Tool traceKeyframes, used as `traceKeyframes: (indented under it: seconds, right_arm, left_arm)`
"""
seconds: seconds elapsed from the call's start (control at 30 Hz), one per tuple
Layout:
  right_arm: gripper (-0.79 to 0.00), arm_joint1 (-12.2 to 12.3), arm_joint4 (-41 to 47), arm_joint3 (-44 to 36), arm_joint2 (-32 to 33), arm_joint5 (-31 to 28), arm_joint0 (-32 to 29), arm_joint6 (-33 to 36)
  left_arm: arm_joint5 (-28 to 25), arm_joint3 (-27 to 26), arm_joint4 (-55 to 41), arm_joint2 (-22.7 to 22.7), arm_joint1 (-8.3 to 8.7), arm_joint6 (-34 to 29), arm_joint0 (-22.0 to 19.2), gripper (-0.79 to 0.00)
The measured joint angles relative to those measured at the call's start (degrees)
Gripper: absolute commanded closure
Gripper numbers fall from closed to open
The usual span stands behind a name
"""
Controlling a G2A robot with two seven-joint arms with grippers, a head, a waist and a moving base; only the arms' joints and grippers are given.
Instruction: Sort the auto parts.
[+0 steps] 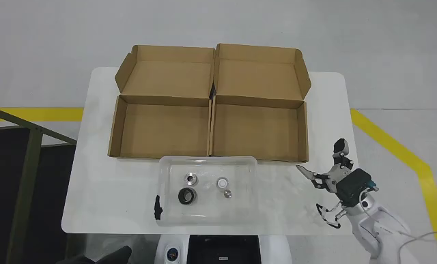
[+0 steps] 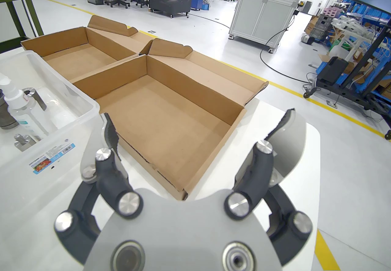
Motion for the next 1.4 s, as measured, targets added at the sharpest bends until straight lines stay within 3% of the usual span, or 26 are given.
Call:
traceKeyframes:
  seconds: [0.57,0.7,1.4]
  right_arm:
    - [-0.785,-0.04,0.54,0.25,-0.43,-0.37,0.11,0.5]
    - [-0.785,0.07,4.32,0.26,-2.21,-3.32,2.21,4.92]
    - [-0.785,1.17,-1.67,-5.43,-17.14,-18.59,15.23,23.79]
  left_arm:
    - [0.0,0.0,0.0,0.0,0.0,0.0,0.0,-0.785]
    - [0.0,0.0,0.0,0.0,0.0,0.0,0.0,-0.785]
    - [0.0,0.0,0.0,0.0,0.0,0.0,0.0,-0.785]
